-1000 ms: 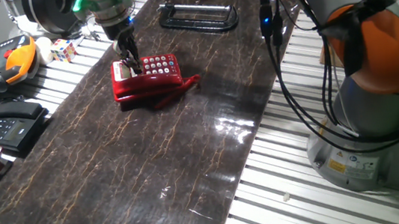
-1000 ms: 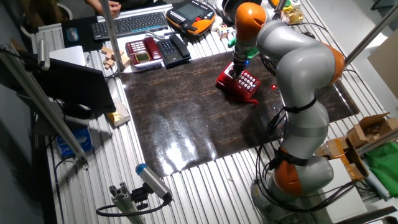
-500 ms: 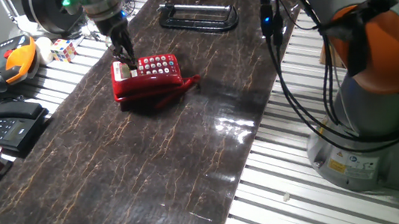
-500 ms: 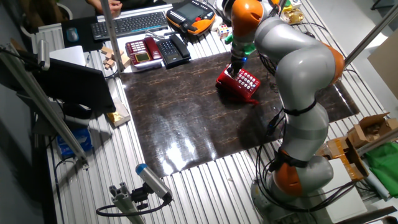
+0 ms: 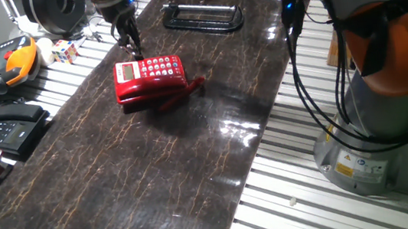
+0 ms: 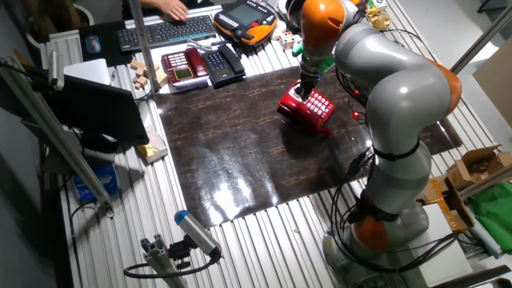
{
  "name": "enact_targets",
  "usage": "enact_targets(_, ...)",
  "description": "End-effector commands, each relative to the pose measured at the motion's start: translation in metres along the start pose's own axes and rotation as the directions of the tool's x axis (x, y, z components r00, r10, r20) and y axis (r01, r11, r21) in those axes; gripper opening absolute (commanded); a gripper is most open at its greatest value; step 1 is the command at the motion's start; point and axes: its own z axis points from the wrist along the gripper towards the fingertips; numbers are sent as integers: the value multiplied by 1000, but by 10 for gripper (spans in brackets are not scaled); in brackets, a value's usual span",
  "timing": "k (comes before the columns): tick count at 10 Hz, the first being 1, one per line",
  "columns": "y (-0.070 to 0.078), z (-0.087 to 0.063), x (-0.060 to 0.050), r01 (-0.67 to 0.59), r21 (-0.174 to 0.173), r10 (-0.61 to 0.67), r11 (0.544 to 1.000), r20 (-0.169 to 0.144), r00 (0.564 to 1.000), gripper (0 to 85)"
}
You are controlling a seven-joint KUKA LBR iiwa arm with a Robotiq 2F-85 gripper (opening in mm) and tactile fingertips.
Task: Place the handset of the telephone on the corresponding phone cradle
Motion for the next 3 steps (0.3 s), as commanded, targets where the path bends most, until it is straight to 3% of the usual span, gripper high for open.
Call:
enact_targets(1,1,-1,0,1,2,-1,1000,7,1000,20)
enact_targets(3,1,-1,-2,-3,15,3,1000,20,1000,20)
